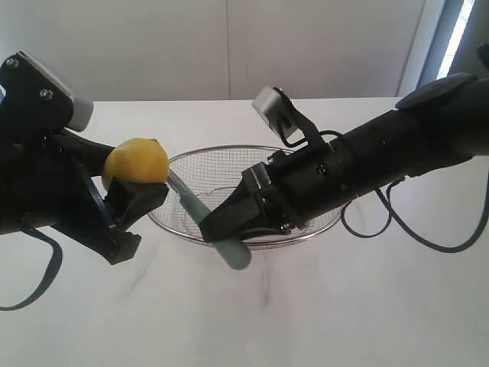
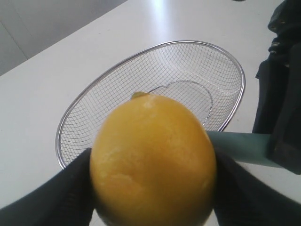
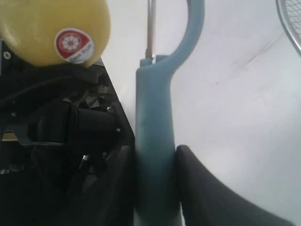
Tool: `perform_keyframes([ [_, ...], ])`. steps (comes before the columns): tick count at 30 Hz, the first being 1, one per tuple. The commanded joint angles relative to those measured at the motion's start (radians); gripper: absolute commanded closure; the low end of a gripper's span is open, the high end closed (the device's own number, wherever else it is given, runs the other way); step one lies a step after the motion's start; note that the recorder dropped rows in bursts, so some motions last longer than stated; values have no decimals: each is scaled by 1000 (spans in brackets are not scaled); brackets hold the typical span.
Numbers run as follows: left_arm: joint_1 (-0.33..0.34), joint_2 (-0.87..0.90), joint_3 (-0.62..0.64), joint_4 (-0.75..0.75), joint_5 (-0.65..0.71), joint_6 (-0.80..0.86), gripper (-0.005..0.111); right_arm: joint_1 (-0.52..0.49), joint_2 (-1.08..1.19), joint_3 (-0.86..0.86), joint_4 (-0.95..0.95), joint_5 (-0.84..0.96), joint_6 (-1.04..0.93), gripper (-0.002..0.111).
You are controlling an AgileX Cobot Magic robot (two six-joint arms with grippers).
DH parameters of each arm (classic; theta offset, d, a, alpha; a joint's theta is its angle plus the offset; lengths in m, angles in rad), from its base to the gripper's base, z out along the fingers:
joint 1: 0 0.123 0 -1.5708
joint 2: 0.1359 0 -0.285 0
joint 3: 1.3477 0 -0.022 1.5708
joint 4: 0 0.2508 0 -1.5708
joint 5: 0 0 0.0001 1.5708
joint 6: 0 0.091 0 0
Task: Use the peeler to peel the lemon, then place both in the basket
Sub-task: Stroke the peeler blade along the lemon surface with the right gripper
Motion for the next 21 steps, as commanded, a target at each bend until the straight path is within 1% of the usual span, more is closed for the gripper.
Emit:
perform_keyframes([
  [1,-7,-3,4,-6,-20,-8,107,2,-1,5,33,25,-29,105],
  [21,-7,-3,4,-6,-20,-8,107,1,-5,-21,28,27,-34,105],
])
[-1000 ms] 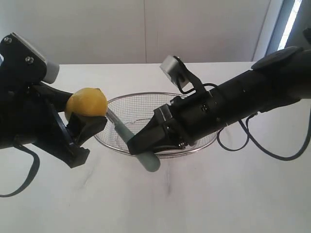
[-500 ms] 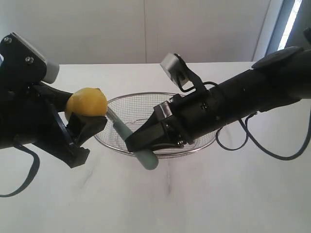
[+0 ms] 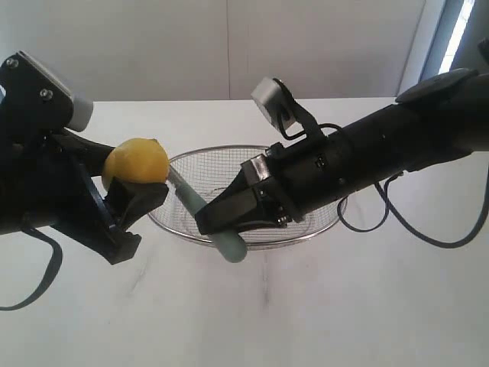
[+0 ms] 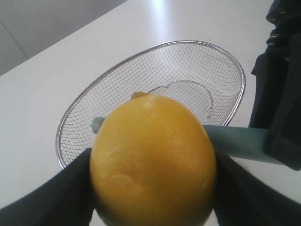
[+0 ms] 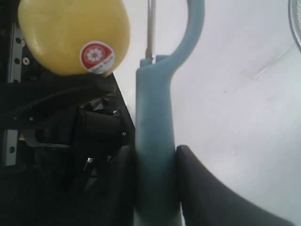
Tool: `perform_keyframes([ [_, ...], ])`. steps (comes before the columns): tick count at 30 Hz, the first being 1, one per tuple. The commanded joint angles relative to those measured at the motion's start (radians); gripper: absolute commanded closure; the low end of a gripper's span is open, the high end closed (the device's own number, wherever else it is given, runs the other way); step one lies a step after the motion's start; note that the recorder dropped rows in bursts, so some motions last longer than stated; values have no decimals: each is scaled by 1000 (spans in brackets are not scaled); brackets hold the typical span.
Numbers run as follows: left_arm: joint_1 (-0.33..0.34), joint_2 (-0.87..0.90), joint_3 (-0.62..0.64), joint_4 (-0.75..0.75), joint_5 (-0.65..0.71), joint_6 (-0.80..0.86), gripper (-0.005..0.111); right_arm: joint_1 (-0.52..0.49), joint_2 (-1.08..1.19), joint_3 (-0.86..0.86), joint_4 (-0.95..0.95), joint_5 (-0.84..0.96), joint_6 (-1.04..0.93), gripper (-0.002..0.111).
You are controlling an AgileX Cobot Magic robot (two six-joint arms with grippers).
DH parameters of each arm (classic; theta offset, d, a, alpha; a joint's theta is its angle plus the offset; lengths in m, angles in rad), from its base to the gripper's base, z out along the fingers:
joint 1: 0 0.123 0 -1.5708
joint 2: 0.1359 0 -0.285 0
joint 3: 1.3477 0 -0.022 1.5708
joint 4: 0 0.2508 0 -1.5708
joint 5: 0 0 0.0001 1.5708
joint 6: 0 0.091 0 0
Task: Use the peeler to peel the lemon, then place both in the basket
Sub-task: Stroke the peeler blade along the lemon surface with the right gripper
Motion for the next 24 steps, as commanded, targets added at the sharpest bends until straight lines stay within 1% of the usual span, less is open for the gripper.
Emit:
perform_keyframes([
  [1,-7,-3,4,-6,-20,-8,107,-1,-7,-6,8,12,-14,105],
  [14,-7,-3,4,-6,-20,-8,107,-4,-70,-6,10,-38,-19,105],
  [24,-7,-3,4,-6,-20,-8,107,-58,-131,-6,10,-33,-19,105],
])
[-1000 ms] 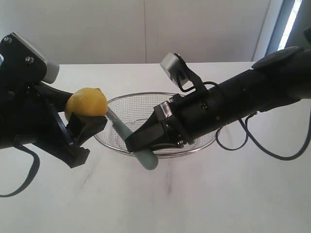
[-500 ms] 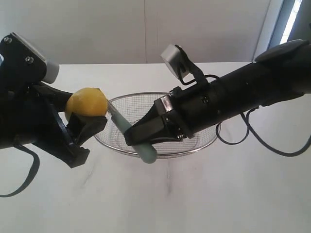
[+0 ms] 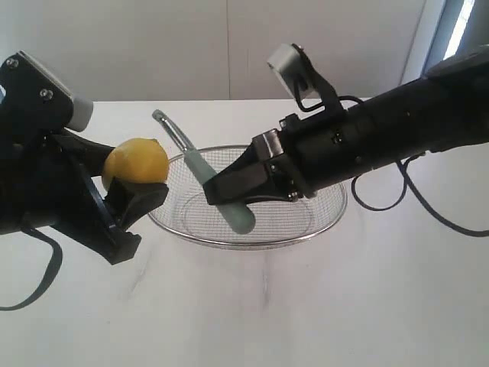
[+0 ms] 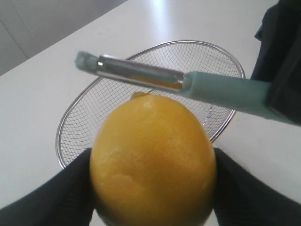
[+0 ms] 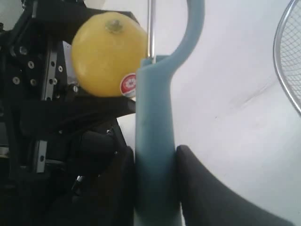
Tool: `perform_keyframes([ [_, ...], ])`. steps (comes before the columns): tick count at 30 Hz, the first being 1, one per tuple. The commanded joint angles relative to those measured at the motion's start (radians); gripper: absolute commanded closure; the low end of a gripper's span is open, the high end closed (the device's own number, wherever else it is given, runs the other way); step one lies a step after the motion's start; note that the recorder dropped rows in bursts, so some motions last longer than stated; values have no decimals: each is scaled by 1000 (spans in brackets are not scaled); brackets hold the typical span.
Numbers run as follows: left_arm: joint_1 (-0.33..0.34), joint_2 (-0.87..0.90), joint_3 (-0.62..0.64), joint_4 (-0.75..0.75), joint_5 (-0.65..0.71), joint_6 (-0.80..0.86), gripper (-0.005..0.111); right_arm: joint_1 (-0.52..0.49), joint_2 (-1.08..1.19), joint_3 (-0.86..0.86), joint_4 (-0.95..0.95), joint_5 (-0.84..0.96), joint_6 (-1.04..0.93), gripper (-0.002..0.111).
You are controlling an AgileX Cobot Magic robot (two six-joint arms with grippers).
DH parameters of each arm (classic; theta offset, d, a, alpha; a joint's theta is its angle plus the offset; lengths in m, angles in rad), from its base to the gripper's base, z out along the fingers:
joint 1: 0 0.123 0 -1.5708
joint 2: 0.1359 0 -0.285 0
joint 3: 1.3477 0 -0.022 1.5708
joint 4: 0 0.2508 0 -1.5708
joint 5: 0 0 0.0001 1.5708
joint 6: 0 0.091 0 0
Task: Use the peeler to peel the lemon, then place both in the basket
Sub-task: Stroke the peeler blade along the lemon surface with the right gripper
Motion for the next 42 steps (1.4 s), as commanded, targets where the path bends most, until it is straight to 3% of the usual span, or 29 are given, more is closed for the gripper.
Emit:
perform_keyframes([
  [1,-7,-3,4,-6,-20,-8,107,-37,-47,-3,10,16,-17,105],
  [13,-7,-3,4,-6,-20,-8,107,-62,-155,-3,-30,28,-38,105],
  [24,-7,-3,4,-6,-18,-8,107,-62,-118,1,-281,-240,105,105],
  [34,-7,-3,4,-6,-18,-8,107,-56,105,1,-84,-58,22,105],
  [42,-7,-3,4,-6,-18,-10,107,25,164,1,-36,-13,-21,105],
])
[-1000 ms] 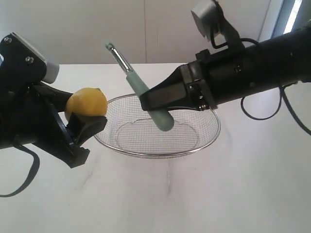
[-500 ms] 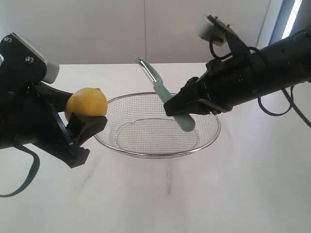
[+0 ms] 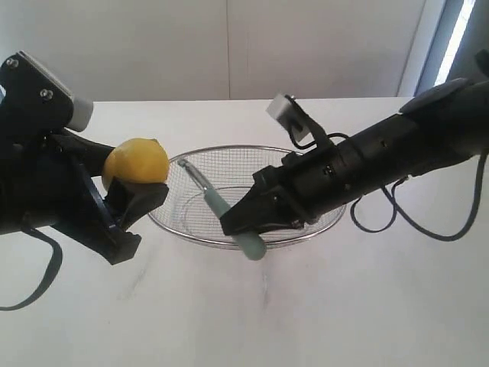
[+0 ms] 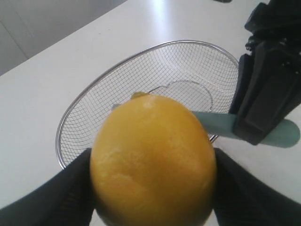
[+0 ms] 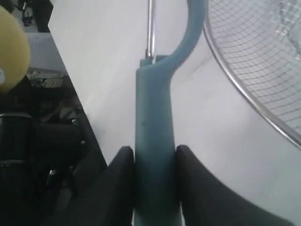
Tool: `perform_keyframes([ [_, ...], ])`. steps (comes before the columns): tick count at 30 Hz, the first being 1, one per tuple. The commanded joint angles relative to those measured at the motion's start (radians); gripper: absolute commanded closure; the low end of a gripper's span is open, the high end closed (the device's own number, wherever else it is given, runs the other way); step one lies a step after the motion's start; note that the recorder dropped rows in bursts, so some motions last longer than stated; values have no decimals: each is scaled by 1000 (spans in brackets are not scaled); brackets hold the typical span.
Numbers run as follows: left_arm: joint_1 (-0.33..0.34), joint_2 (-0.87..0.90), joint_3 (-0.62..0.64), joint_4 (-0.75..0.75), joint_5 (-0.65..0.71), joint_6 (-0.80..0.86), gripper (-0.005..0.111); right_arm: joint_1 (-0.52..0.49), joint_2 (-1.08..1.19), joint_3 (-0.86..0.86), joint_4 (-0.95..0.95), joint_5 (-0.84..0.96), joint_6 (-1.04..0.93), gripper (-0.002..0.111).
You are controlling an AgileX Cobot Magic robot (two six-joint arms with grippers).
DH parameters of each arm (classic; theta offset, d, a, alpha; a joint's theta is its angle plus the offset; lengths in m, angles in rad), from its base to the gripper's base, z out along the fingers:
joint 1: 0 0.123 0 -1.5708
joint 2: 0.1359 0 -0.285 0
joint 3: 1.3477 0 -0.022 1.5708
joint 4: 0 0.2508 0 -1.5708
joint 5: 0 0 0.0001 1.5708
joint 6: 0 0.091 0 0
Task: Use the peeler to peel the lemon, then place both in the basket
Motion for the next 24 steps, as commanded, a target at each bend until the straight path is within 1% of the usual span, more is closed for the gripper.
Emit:
perform_keyframes([
  [1,-7,-3,4,-6,-18,-10,107,53,3,1,28,34,-23,105],
  [8,-7,-3,4,-6,-18,-10,107,74,-4,-2,79,101,-60,105],
  [19,-7,-3,4,-6,-17,-9,107,74,-50,-2,71,83,-65,105],
  [24,-7,-3,4,-6,-17,-9,107,55,-51,-2,71,82,-63,105],
])
